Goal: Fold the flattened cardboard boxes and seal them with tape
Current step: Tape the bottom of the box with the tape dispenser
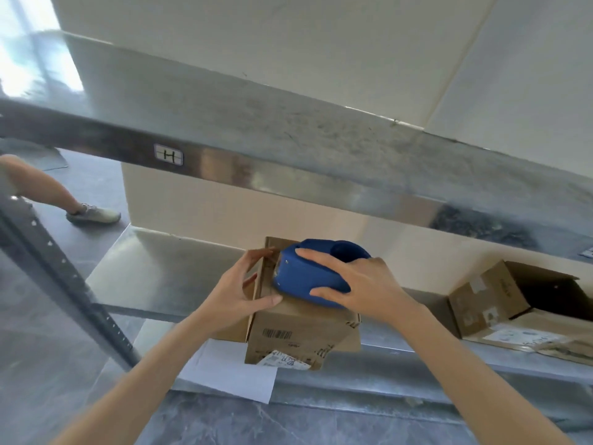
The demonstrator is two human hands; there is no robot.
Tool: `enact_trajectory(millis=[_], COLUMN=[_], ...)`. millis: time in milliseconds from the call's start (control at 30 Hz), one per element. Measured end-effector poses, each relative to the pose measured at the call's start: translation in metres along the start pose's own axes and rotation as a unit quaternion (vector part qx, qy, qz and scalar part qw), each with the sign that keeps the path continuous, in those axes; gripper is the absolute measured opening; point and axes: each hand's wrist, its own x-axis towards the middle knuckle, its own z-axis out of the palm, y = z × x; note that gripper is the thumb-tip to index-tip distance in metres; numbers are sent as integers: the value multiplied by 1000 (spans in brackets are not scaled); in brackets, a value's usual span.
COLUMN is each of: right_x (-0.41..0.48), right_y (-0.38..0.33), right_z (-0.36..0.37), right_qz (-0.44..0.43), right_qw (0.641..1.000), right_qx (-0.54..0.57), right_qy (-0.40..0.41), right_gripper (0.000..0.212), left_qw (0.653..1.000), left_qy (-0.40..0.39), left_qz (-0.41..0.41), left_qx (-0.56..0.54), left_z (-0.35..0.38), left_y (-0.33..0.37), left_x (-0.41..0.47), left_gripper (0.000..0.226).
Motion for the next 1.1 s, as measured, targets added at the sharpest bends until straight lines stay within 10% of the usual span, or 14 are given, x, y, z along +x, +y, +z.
enact_trajectory(millis=[267,733,1100], right_x=[-1,-2,-9], right_y=[-1,-1,29], right_z=[1,-4,-16], right_qz=[-56,-78,-28], right_qw=[995,991,999], right_qx=[-30,-72,-16], right_qy=[76,76,37], right_gripper=[61,56,54], left_qw=[998,988,994], left_qy=[-5,50,108], left_qz=[3,51,-18], left_qx=[69,133,2], left_z=[-28,1,-35], left_y=[32,44,37], left_x=[26,39,22], left_gripper=[43,64,54])
